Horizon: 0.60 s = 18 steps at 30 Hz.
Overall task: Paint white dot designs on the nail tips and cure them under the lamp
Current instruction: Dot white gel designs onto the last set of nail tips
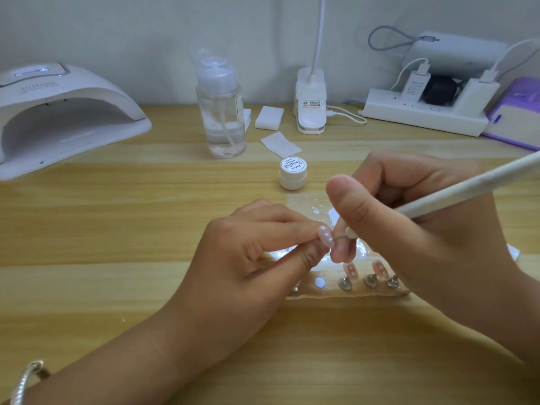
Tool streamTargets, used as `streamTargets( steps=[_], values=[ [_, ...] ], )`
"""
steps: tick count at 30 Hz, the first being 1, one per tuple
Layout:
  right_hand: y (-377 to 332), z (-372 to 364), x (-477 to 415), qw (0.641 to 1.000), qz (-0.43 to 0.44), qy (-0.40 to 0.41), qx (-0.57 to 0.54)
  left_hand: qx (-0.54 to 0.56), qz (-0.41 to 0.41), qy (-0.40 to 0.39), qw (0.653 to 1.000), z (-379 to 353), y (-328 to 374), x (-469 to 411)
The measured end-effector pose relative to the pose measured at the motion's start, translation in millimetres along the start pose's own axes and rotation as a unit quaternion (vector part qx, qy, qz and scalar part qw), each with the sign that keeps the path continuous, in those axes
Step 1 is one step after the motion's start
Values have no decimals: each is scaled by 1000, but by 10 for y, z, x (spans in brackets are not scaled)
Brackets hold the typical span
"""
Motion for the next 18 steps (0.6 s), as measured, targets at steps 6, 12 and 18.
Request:
streamTargets(
  steps=[6, 12, 18],
  values=[
    [10, 92, -31, 999, -2, 35, -21, 6, 5, 8, 1000, 0, -28, 4],
    [-51, 200, -80, 998, 27, 63, -6, 6, 11, 23, 1000, 15, -52, 17],
    [-16, 389, -174, 995, 34, 97, -1, -1, 13, 33, 999, 29, -30, 19]
  ],
)
Point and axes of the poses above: each hand's wrist, its own x-axis away from the middle knuckle, its own z-axis out of the back of the hand, y = z × x, the point moved 8 cm from there along -x, towards the middle knuckle, and after that the axes turned 1 degree about -x, right-handed, at the moved point
